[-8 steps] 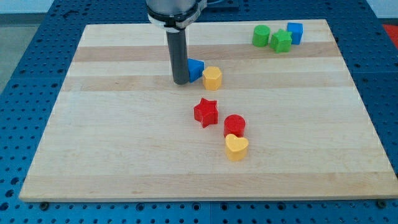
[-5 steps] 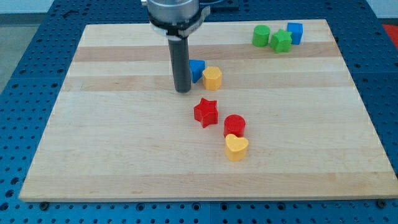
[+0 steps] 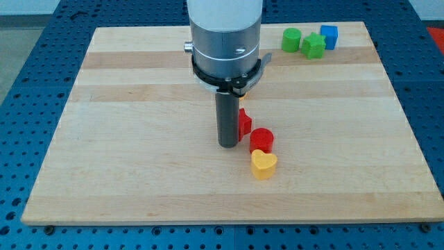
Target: Move the red star towards the center of the board
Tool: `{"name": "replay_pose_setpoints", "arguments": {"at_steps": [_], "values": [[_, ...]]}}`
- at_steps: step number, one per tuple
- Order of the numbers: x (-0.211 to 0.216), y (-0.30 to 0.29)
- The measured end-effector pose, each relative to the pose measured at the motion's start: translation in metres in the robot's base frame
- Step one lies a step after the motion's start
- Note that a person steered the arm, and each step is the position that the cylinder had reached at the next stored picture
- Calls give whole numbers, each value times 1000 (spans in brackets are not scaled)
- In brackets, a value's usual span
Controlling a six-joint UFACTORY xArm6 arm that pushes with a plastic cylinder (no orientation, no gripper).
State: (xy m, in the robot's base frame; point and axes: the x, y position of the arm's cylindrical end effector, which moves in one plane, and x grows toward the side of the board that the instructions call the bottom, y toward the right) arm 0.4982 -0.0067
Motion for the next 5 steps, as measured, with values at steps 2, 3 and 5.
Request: {"name": "replay_pose_setpoints", "arguments": {"at_steps": [2,3,5], "values": [[-21,10],[-32,12],[-33,19]]}}
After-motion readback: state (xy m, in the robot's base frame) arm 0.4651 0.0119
